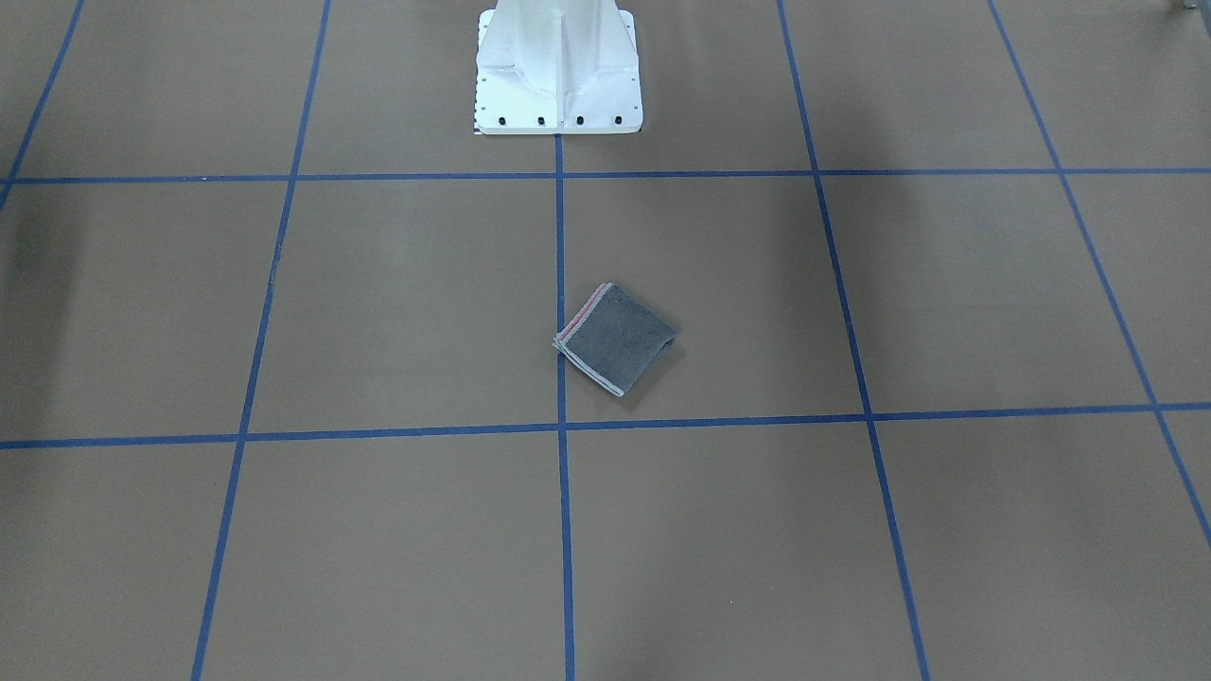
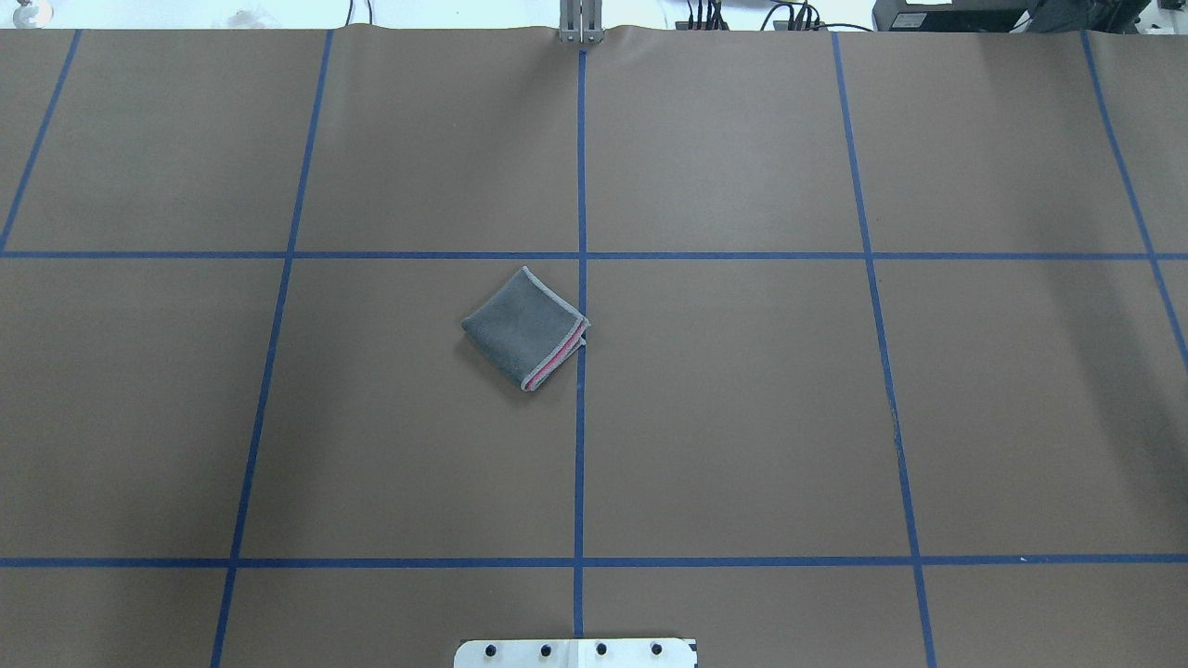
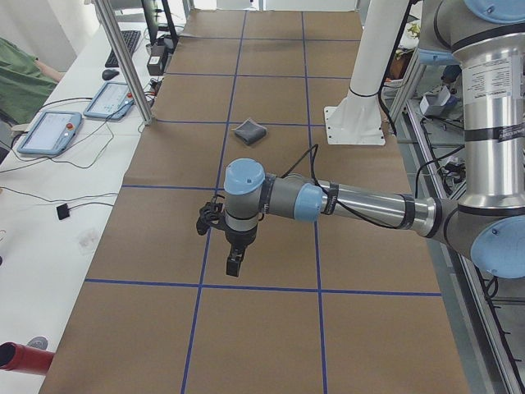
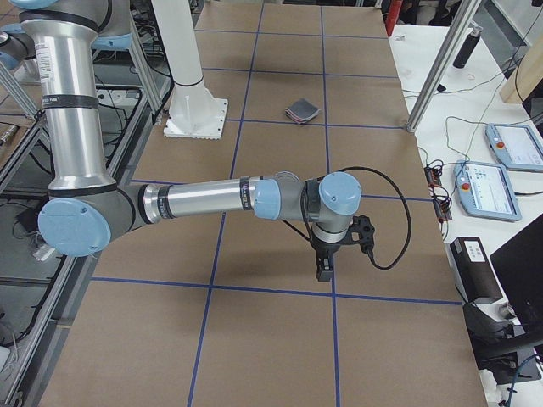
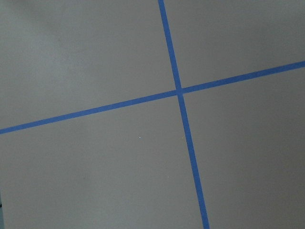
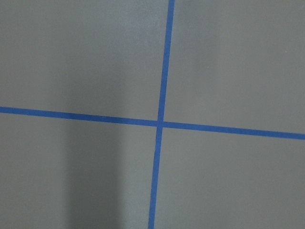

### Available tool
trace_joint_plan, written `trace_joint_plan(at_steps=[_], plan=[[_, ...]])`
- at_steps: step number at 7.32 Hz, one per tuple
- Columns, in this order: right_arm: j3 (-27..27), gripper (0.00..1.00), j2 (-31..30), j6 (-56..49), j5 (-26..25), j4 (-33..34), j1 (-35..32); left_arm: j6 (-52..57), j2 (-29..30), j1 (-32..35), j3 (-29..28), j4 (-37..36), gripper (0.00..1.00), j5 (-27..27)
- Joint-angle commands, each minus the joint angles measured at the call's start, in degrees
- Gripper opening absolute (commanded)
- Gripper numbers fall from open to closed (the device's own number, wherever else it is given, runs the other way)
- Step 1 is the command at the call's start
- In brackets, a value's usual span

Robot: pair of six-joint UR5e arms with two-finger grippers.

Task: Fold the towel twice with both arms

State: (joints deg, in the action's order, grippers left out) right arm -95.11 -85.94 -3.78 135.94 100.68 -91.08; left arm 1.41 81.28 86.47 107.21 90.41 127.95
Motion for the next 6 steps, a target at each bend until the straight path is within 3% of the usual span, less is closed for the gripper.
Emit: trace_joint_plan(at_steps=[1, 6], plan=[[-0.17, 1.0, -0.63, 0.0, 2.13, 0.75, -0.24, 3.13, -1.64, 0.1, -1.3, -0.5, 1.0, 9.21], [-0.25, 1.0, -0.81, 0.0, 1.78, 0.57, -0.24, 3.95, -1.3, 0.54, -1.56, -0.5, 1.0, 6.8]])
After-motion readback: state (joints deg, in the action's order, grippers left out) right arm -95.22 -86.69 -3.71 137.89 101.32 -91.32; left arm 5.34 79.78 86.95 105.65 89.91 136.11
